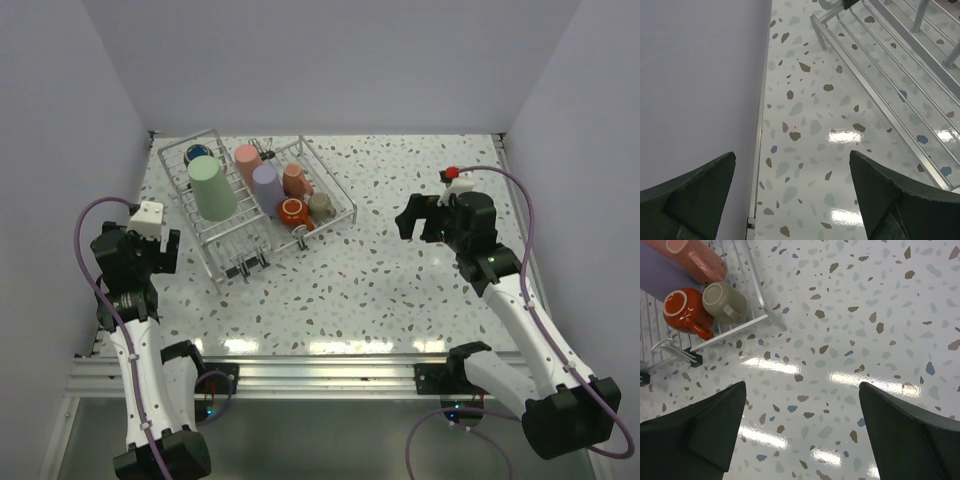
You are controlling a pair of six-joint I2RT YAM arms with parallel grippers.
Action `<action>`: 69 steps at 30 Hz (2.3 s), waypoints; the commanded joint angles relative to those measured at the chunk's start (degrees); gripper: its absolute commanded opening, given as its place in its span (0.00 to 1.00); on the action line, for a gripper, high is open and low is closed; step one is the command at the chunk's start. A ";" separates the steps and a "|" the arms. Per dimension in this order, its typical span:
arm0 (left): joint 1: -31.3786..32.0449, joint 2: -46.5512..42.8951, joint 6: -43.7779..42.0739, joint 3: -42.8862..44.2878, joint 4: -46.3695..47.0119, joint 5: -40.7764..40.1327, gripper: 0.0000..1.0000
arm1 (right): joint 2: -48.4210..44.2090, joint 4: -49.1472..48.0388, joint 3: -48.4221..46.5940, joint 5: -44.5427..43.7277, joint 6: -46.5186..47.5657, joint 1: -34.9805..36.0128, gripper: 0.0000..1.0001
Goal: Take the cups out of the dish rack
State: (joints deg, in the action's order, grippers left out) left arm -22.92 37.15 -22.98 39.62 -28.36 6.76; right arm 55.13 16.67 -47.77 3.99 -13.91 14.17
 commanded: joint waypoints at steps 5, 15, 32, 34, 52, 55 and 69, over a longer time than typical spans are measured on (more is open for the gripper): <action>-0.20 0.55 1.98 6.16 0.24 1.14 1.00 | -1.34 -4.27 -3.73 1.36 -5.16 -0.20 0.98; -0.20 6.71 3.91 28.92 -8.64 26.39 1.00 | -5.13 -10.42 -2.51 12.60 -0.86 -0.11 0.98; 2.61 31.67 -13.92 57.06 -37.55 53.26 1.00 | -1.96 -10.51 -3.38 17.55 -0.06 -0.11 0.98; 4.10 32.63 -13.76 56.45 -36.60 53.26 1.00 | -1.87 -10.69 -3.03 17.46 -0.33 -0.11 0.98; 10.88 36.24 -9.80 49.33 -20.78 44.65 1.00 | -2.40 -10.51 -1.28 15.52 -2.79 -0.02 0.98; 11.23 36.24 -9.01 48.45 -18.84 46.58 1.00 | -2.05 -10.60 -1.36 15.43 -2.96 -0.11 0.98; 11.58 36.07 -7.17 45.20 -15.15 51.51 0.86 | -0.64 -11.13 -1.63 15.35 -2.88 -0.02 0.98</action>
State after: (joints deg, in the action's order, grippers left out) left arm -11.73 73.93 -31.86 84.64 -47.33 55.46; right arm 53.74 8.03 -48.86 20.03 -16.10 14.17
